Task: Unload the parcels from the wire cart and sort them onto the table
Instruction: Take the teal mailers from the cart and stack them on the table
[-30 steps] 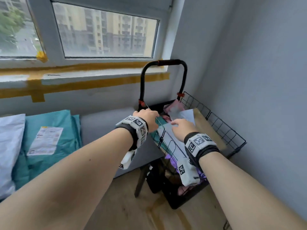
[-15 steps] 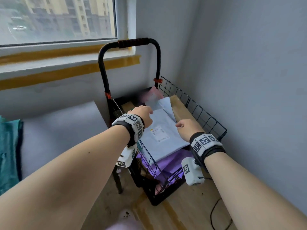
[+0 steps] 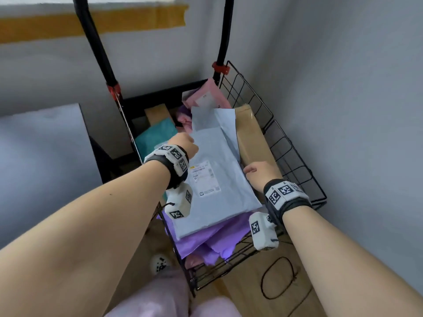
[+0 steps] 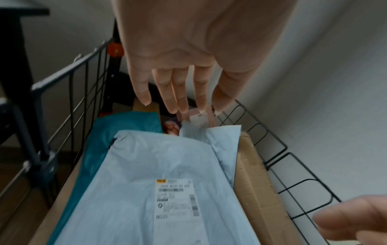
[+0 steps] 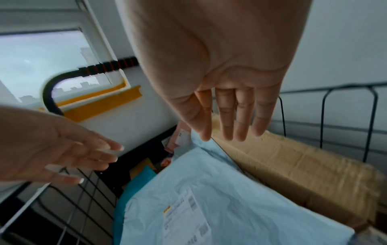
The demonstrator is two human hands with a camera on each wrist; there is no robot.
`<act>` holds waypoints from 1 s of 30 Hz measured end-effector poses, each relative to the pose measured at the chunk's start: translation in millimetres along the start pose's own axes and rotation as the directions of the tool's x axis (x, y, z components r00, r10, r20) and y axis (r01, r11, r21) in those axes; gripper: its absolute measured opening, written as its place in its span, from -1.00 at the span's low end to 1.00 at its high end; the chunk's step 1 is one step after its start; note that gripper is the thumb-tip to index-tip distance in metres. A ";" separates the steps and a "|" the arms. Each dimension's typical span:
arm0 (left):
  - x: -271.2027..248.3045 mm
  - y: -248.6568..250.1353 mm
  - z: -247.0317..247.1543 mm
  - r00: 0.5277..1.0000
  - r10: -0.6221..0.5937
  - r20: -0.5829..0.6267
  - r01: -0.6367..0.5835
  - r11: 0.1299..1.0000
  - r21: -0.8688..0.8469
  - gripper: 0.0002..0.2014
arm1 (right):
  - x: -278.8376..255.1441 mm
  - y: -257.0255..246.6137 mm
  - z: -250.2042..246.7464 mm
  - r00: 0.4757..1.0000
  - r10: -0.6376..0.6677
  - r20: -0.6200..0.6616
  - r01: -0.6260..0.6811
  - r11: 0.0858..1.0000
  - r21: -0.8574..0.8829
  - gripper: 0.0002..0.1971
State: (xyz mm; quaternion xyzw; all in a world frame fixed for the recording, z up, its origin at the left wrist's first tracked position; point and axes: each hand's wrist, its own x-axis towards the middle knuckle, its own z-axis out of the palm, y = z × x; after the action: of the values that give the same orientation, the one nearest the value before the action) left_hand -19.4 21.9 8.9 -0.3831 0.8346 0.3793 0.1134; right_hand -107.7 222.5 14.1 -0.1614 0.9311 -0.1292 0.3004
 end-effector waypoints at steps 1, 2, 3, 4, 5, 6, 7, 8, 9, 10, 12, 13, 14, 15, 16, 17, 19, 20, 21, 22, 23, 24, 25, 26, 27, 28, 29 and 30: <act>7.9 -4.1 6.9 0.999 -0.040 0.015 0.040 0.999 -0.019 -0.70 | 9.6 3.8 3.2 1.000 0.014 0.023 -0.014 1.000 -0.004 -0.70; 15.3 -8.8 14.2 0.996 -0.085 0.031 0.086 0.995 -0.045 -0.77 | 17.0 7.0 6.1 0.999 0.026 0.044 -0.025 1.000 -0.011 -0.69; 21.6 -13.5 21.4 0.990 -0.129 0.051 0.133 0.989 -0.072 -0.83 | 25.9 11.2 10.0 0.997 0.043 0.065 -0.042 0.999 -0.021 -0.68; 27.4 -18.7 28.0 0.983 -0.173 0.064 0.179 0.979 -0.099 -0.87 | 34.6 14.9 13.8 0.995 0.054 0.089 -0.051 0.998 -0.031 -0.66; 33.5 -23.6 34.2 0.972 -0.221 0.075 0.228 0.967 -0.117 -0.91 | 44.4 18.5 18.6 0.991 0.063 0.119 -0.059 0.998 -0.038 -0.63; 37.3 -27.6 38.8 0.963 -0.258 0.081 0.268 0.953 -0.144 -0.95 | 53.3 20.6 22.4 0.988 0.067 0.142 -0.062 0.997 -0.041 -0.61; 41.6 -32.6 44.0 0.950 -0.301 0.081 0.311 0.936 -0.165 -0.91 | 63.2 22.2 26.3 0.984 0.074 0.160 -0.069 0.997 -0.036 -0.60; 44.4 -37.0 48.7 0.939 -0.334 0.087 0.344 0.921 -0.180 -0.94 | 71.8 23.6 29.7 0.981 0.082 0.178 -0.080 0.997 -0.019 -0.58; 47.7 -42.2 54.2 0.927 -0.364 0.089 0.374 0.908 -0.190 -0.90 | 80.3 25.4 33.6 0.975 0.099 0.198 -0.103 0.995 0.007 -0.56; 50.6 -46.7 59.8 0.913 -0.398 0.092 0.409 0.891 -0.196 -0.81 | 87.0 27.0 36.6 0.969 0.111 0.219 -0.121 0.992 0.033 -0.54; 52.1 -54.2 70.0 0.875 -0.473 0.104 0.484 0.849 -0.213 -0.79 | 96.6 30.3 43.0 0.955 0.125 0.269 -0.148 0.987 0.066 -0.52; 53.7 -57.8 74.1 0.855 -0.509 0.102 0.518 0.825 -0.225 -0.71 | 102.1 32.3 45.9 0.949 0.132 0.285 -0.160 0.984 0.079 -0.51; 55.0 -62.3 78.3 0.830 -0.548 0.100 0.555 0.797 -0.238 -0.60 | 107.0 33.5 48.3 0.944 0.136 0.301 -0.172 0.980 0.096 -0.51; 54.4 -64.7 80.4 0.803 -0.588 0.100 0.592 0.765 -0.253 -0.51 | 112.2 34.4 51.1 0.937 0.144 0.318 -0.192 0.973 0.125 -0.52; 55.5 -67.2 82.6 0.781 -0.618 0.093 0.616 0.736 -0.280 -0.46 | 116.2 34.2 52.4 0.929 0.154 0.338 -0.216 0.964 0.155 -0.52; 57.4 -69.7 85.5 0.763 -0.640 0.090 0.634 0.713 -0.299 -0.43 | 120.6 34.9 53.9 0.919 0.169 0.357 -0.250 0.949 0.194 -0.49; 58.5 -71.3 89.9 0.742 -0.663 0.099 0.653 0.681 -0.331 -0.39 | 126.4 36.8 55.7 0.892 0.210 0.401 -0.333 0.904 0.268 -0.40; 59.0 -72.2 92.2 0.732 -0.672 0.113 0.665 0.669 -0.334 -0.37 | 129.2 37.7 56.4 0.880 0.221 0.420 -0.360 0.887 0.288 -0.38; 58.9 -72.0 93.9 0.719 -0.683 0.128 0.680 0.655 -0.329 -0.37 | 131.5 38.2 56.7 0.873 0.220 0.437 -0.370 0.880 0.298 -0.40; 58.8 -73.3 96.5 0.705 -0.695 0.141 0.697 0.641 -0.321 -0.37 | 131.6 37.3 56.1 0.864 0.212 0.456 -0.369 0.884 0.288 -0.43; 58.8 -74.2 99.0 0.694 -0.704 0.150 0.709 0.632 -0.313 -0.38 | 132.9 36.6 56.7 0.860 0.198 0.470 -0.361 0.887 0.287 -0.47; 59.4 -75.5 101.4 0.685 -0.712 0.152 0.717 0.623 -0.311 -0.40 | 132.8 34.2 56.4 0.857 0.182 0.481 -0.353 0.889 0.292 -0.47; 59.8 -76.3 102.9 0.680 -0.719 0.144 0.721 0.619 -0.313 -0.42 | 132.7 31.4 56.5 0.856 0.159 0.492 -0.342 0.888 0.308 -0.48; 59.4 -76.1 103.6 0.676 -0.726 0.127 0.720 0.613 -0.325 -0.43 | 131.9 28.5 56.6 0.853 0.138 0.504 -0.336 0.884 0.326 -0.45; 58.7 -76.3 104.1 0.672 -0.732 0.109 0.718 0.608 -0.339 -0.43 | 132.7 27.2 57.5 0.848 0.126 0.515 -0.337 0.878 0.339 -0.36; 56.7 -75.0 103.6 0.670 -0.736 0.097 0.715 0.604 -0.351 -0.43 | 131.4 23.1 55.7 0.841 0.118 0.528 -0.341 0.873 0.348 -0.26; 55.1 -73.9 102.8 0.669 -0.738 0.089 0.713 0.603 -0.359 -0.44 | 130.4 18.4 53.6 0.842 0.097 0.530 -0.335 0.865 0.374 -0.21; 53.4 -72.3 101.8 0.674 -0.734 0.084 0.705 0.606 -0.367 -0.45 | 127.4 11.9 48.7 0.849 0.072 0.524 -0.320 0.858 0.401 -0.28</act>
State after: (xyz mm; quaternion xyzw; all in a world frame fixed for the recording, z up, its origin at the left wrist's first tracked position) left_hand -13.6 35.4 -126.1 -0.7142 0.5261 0.4366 0.1503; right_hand -178.9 178.2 -94.2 -0.0115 0.7750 -0.2752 0.5688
